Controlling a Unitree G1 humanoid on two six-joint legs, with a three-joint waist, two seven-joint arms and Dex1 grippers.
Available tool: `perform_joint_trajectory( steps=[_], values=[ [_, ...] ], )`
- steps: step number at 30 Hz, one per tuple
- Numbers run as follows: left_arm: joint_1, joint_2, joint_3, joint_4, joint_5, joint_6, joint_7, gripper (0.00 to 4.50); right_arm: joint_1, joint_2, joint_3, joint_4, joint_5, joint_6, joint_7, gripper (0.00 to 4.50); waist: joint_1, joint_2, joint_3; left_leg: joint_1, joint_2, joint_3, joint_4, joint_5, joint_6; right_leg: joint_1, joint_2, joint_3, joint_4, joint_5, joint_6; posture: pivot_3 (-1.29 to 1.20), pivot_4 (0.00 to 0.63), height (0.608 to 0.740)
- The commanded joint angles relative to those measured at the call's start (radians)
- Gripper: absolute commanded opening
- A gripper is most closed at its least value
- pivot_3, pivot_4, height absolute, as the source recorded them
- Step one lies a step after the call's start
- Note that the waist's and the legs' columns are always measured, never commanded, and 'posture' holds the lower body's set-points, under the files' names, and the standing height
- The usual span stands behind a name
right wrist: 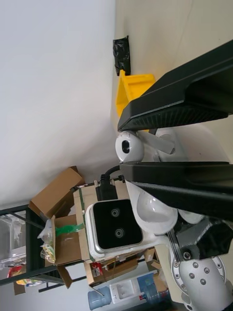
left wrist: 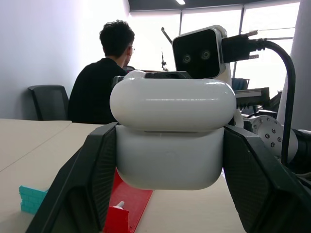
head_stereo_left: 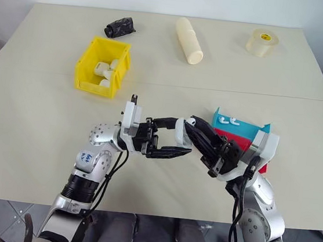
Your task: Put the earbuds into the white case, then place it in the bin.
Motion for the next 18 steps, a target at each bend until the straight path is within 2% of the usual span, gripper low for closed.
perform_joint_trajectory(
  steps=[1,18],
  values=[
    [-0.018,-0.009,0.003,-0.051,-0.029,-0.003,0.000,2.81,-0.006,0.005,0.015,0.018,-0.007,-0.024,0.011,0.65,0.000,0.000,0.000,0.000,0.000,0.000,0.000,0.000,0.000,0.000,0.000,0.000,0.000,0.000,0.000,0.00,0.150,0.740],
    [-0.036,-0.026,-0.002,-0.039,-0.022,-0.013,-0.018,2.81,-0.027,-0.049,0.078,0.049,0.043,0.078,0.064,0.65,-0.001,0.000,0.000,0.000,0.000,0.000,0.000,0.000,0.000,0.000,0.000,0.000,-0.002,0.000,0.000,0.00,0.150,0.740]
  ],
)
